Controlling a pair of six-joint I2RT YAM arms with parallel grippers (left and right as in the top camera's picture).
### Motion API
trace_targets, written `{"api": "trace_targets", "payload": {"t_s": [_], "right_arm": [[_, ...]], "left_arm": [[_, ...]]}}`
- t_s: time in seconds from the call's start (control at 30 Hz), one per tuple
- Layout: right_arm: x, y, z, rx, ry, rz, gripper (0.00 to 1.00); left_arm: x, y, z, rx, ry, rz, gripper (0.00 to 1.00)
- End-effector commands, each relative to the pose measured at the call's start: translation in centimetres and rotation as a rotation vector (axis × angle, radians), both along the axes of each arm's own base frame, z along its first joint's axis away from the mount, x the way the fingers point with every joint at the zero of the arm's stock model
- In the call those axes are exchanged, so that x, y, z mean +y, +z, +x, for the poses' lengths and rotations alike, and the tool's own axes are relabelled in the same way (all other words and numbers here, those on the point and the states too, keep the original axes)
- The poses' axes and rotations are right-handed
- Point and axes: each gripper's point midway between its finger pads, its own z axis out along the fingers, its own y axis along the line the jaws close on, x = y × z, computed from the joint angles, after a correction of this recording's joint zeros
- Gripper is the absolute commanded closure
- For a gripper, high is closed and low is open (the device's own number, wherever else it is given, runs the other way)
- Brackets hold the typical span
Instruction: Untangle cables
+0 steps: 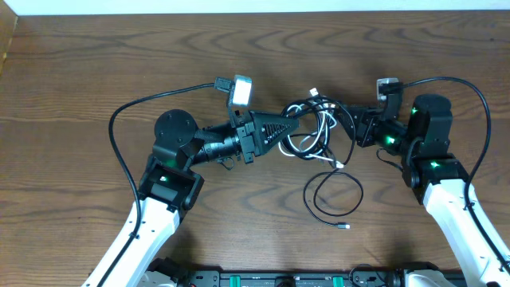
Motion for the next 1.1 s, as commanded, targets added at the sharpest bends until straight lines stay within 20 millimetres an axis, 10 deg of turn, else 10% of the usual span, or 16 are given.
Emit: {"api": "trace_targets", "payload": {"t_s": [0.0,0.4,0.77,1.07], "right_arm": [[-3.0,-1.5,1.3,0.029,-0.168,-0.098,0.65],[-6.3,-3.4,0.9,0.154,-0.296,-0.085,0.64],[-5.5,-3.2,0.3,0.174,-0.244,-0.028,0.03],[-3.1,-1.7,-0.5,0.091,-0.057,0.003,0.01]], "left_arm": [[0.1,2.1,-0.8,-0.066,-0.022,-0.028,0.93],[0.1,2.3,-0.7,-0.076,-0.014,-0.032,0.93],[0.2,2.3,-0.6,-0.098,-0.004,-0.028,0.92],[0.7,2.3,-0.2,-0.12,0.012,-0.021,0.92]]}}
